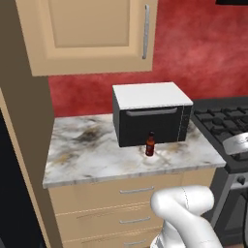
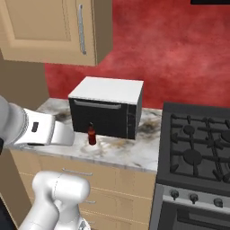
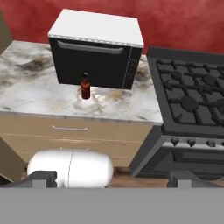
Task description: Place the condiment bottle and ketchup from the counter to the top shelf of the fridge. If the existing items in the fridge are on the top shelf, move them to other shelves.
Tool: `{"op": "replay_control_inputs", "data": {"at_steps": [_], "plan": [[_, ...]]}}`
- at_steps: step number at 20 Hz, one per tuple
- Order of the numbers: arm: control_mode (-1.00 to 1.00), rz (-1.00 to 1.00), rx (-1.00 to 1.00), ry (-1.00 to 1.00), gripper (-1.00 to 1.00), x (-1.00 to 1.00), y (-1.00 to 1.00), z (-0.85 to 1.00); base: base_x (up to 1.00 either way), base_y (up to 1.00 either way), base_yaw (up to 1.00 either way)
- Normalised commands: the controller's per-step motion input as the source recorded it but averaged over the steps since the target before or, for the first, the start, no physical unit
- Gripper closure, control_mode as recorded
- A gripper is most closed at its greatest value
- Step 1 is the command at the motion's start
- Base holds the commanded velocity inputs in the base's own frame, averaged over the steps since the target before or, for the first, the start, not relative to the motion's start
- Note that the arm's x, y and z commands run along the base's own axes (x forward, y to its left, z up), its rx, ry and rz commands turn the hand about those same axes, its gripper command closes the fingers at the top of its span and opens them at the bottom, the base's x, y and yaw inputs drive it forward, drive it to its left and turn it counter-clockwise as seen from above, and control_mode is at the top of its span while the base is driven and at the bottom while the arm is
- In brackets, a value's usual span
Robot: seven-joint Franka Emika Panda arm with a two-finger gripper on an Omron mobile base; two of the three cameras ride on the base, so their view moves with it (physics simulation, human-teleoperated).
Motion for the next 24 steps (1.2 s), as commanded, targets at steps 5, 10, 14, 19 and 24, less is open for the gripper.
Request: {"op": "replay_control_inputs", "data": {"at_steps": [5, 10, 14, 19, 24], "plan": [[-1.0, 0.01, 0.0, 0.0, -1.0, 0.08, -0.07, 0.0, 0.0, -0.02, 0.0], [-1.0, 0.23, 0.04, 0.0, -1.0, 0.68, -0.77, -0.03, 0.0, 0.0, 0.0], [-1.0, 0.32, 0.08, 0.0, -1.0, 0.62, -0.62, -0.2, 0.0, 0.0, 0.0], [-1.0, 0.28, 0.08, 0.0, -1.0, 0.61, -0.32, -0.42, 0.0, 0.0, 0.0], [-1.0, 0.21, 0.11, 0.0, -1.0, 0.34, -0.01, -0.54, 0.0, 0.0, 0.0]]}}
